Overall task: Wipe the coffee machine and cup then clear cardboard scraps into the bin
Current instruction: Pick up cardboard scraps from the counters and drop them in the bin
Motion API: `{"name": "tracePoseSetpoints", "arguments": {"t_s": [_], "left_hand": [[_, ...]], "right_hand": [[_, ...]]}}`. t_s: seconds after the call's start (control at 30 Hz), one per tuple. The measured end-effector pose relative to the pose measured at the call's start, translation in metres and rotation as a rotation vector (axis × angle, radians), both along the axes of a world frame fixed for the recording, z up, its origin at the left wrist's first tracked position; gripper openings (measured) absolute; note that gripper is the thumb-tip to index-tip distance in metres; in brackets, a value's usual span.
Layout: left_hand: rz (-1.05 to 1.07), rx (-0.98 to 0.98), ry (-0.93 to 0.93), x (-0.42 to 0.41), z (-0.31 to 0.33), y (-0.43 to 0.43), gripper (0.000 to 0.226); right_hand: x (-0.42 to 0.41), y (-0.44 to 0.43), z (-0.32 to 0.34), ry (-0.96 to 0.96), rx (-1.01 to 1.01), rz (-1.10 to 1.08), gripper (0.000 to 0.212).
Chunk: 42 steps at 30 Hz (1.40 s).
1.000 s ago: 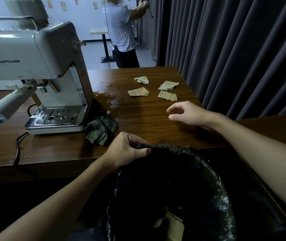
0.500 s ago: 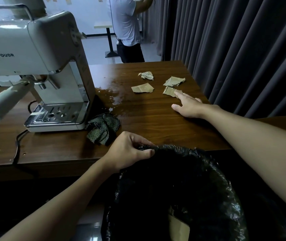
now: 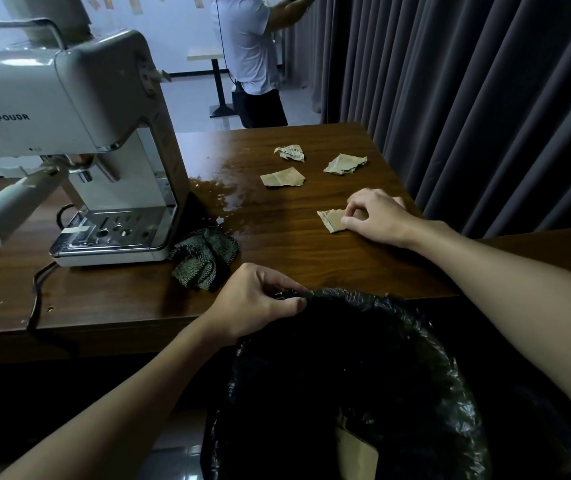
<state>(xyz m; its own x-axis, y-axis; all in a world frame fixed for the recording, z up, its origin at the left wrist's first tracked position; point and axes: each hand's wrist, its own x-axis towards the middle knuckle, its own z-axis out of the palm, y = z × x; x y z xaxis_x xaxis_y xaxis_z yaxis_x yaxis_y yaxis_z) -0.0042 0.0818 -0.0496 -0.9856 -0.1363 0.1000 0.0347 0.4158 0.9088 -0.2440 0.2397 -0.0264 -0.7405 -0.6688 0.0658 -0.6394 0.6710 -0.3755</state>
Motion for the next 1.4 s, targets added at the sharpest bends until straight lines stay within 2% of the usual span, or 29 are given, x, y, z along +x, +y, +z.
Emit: {"name": "tracePoseSetpoints", "arguments": {"t_s": [0.1,0.27,0.43,0.57,0.67,0.77,0.87,0.93,1.03,1.2,1.3,1.4], "left_hand": [[-0.002,0.001,-0.007,0.0,0.001,0.0,0.018],[0.005,0.045,-0.052,0.0,0.004,0.001,0.015],[0.014,0.045,-0.059,0.002,0.005,0.003,0.013],[0.011,0.072,-0.053,0.003,0.009,0.006,0.019],[0.0,0.103,-0.057,0.008,0.011,0.005,0.017],[0.05,0.093,-0.03,0.016,0.013,-0.003,0.022],[0.081,0.107,-0.049,0.024,0.016,-0.015,0.025],[0.075,0.126,-0.063,0.027,0.017,-0.02,0.026],[0.068,0.119,-0.064,0.026,0.017,-0.023,0.023],[0.087,0.128,-0.058,0.024,0.014,-0.026,0.016],[0.086,0.103,-0.051,0.022,0.013,-0.027,0.022],[0.086,0.104,-0.049,0.022,0.013,-0.027,0.013]], "right_hand": [[0.005,0.007,0.001,-0.019,0.012,0.021,0.016],[0.017,0.018,0.011,-0.228,0.003,0.015,0.047],[0.028,0.036,0.03,-0.496,-0.105,0.052,0.021],[0.044,0.048,0.052,-0.829,-0.155,0.181,0.031],[0.06,0.049,0.064,-0.962,-0.005,0.365,0.039],[0.068,0.041,0.066,-0.816,0.025,0.429,0.032],[0.064,0.025,0.058,-0.644,-0.128,0.28,0.022],[0.059,0.01,0.047,-0.524,-0.16,0.188,0.023],[0.05,-0.019,0.031,-0.407,-0.117,0.118,0.04],[0.032,-0.068,0.017,-0.364,-0.074,0.06,0.064],[0.021,-0.091,0.011,-0.332,-0.028,0.036,0.072],[0.01,-0.104,0.006,-0.31,0.023,0.026,0.077]]}}
